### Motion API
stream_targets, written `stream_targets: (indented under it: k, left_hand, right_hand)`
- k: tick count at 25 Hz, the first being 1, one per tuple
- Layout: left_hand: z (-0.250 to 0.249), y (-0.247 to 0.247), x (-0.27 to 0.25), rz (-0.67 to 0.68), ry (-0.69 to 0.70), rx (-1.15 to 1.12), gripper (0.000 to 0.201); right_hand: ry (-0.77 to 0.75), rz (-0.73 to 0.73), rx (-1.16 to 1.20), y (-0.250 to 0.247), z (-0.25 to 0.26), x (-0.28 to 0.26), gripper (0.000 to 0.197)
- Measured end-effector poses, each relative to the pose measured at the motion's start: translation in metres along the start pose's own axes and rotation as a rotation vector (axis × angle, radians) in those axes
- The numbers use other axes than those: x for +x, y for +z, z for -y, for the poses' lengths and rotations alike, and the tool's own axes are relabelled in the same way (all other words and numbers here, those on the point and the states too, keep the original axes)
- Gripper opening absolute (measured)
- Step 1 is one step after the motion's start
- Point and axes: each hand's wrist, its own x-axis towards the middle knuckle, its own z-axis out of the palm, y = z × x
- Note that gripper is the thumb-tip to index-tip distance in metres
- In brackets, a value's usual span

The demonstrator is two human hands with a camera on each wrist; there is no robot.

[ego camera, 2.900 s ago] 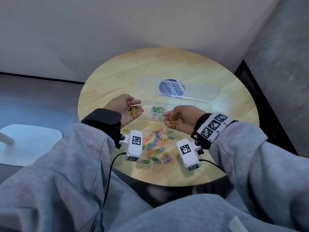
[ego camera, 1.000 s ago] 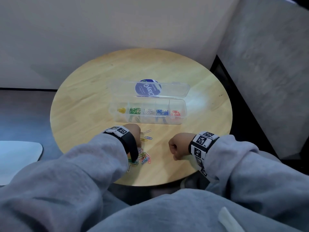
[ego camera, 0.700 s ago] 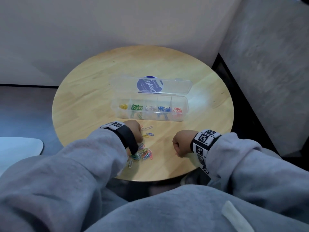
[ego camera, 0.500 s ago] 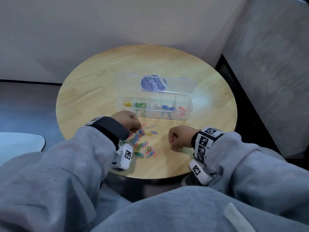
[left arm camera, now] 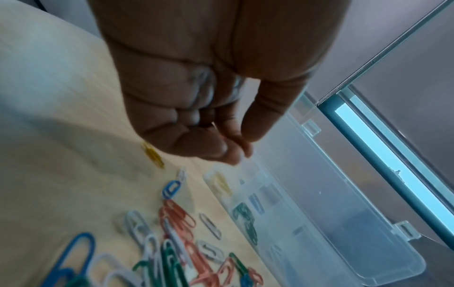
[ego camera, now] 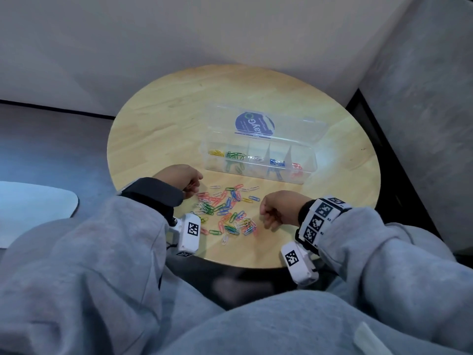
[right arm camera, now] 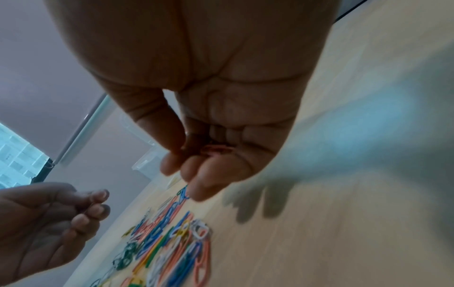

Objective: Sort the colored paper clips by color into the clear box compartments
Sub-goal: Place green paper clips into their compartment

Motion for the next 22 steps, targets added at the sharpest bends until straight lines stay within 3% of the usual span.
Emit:
stream_targets:
  k: [5, 7, 12, 16, 18, 22]
  left_hand:
    - [0.005, -0.005, 0.003, -0.014, 0.108, 0.560, 0.016]
    - [0.007, 0.000, 0.000, -0.043, 0.131, 0.656, 0.015]
    - [0.005, 0.006, 0.005, -0.024, 0.174, 0.803, 0.018]
    - [0.007, 0.010, 0.012, 0.018, 0.161, 0.861, 0.013]
    - [0.009, 0.010, 0.014, 0.051, 0.132, 0.879, 0.007]
    - [0.013, 0.010, 0.018, 0.089, 0.088, 0.891, 0.015]
  right_hand:
    - [-0.253, -0.264, -0.740, 0.001, 0.016, -0.001, 0.002]
    - [-0.288, -0.306, -0.866, 0.004, 0.026, 0.004, 0.013]
    - [-0.353, -0.261, -1.027, 0.019, 0.050, 0.017, 0.031]
    - [-0.362, -0.182, -1.073, 0.039, 0.057, 0.029, 0.029]
    - [-0.340, -0.191, -1.075, 0.044, 0.059, 0.031, 0.027]
    - [-0.346, -0.233, -1.086, 0.050, 0.060, 0.036, 0.027]
